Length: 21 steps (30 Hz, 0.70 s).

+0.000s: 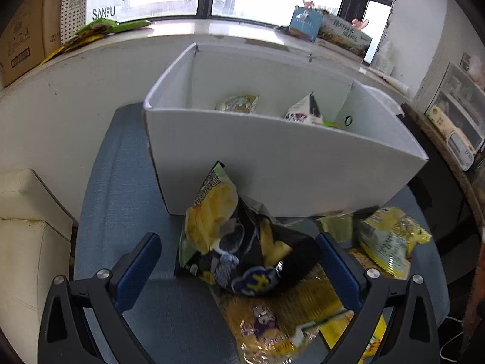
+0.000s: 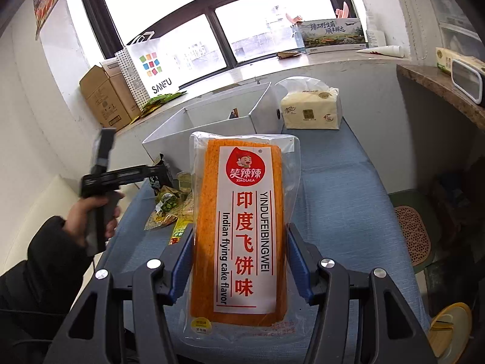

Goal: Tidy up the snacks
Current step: 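Place the orange pack in the box while the left gripper places the black chip bag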

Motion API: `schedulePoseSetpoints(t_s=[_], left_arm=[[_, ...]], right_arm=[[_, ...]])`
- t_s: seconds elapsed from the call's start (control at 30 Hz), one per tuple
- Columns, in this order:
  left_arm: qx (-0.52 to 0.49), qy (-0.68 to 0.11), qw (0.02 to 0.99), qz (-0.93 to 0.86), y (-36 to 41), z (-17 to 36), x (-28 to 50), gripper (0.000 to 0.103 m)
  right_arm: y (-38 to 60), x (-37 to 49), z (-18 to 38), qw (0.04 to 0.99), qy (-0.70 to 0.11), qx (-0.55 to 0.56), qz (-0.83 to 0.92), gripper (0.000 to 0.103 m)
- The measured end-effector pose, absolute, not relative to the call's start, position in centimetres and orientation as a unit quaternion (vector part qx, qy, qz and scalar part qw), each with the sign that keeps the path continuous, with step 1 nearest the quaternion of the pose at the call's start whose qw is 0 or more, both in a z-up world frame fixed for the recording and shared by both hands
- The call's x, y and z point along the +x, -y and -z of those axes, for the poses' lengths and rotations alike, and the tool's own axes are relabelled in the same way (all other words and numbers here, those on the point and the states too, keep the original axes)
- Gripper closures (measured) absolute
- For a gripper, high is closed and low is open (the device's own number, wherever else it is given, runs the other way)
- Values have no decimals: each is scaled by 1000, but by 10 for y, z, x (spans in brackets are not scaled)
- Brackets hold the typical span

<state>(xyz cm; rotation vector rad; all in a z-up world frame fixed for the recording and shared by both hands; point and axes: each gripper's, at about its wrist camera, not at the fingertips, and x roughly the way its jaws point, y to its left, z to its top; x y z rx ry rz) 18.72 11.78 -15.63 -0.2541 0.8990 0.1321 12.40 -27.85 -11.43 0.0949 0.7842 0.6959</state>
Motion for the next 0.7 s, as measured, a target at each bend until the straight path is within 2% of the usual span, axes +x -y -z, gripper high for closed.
schedulePoseSetpoints(t_s=[0.07, 0.1, 0.13, 0.23, 0.5, 0.7], left_arm=[[-132, -437, 888, -56, -122, 162, 191, 29], [-129, -437, 888, -62, -123, 162, 190, 36], [-130, -428, 892, -60, -123, 159, 186, 52], [-122, -405, 904, -58, -120, 148, 168, 55], [-127, -311, 942, -23, -108, 87, 115, 55], [-106, -266, 958, -1, -103, 43, 125, 55]], right_arm=[[278, 123, 115, 864, -375, 46, -333, 42], [278, 122, 115, 864, -374, 45, -334, 42], [277, 122, 115, 864, -373, 44, -335, 42], [277, 123, 115, 864, -373, 45, -336, 42], [262, 132, 112, 860, -371, 53, -347, 42], [223, 166, 83, 857, -353, 70, -369, 42]])
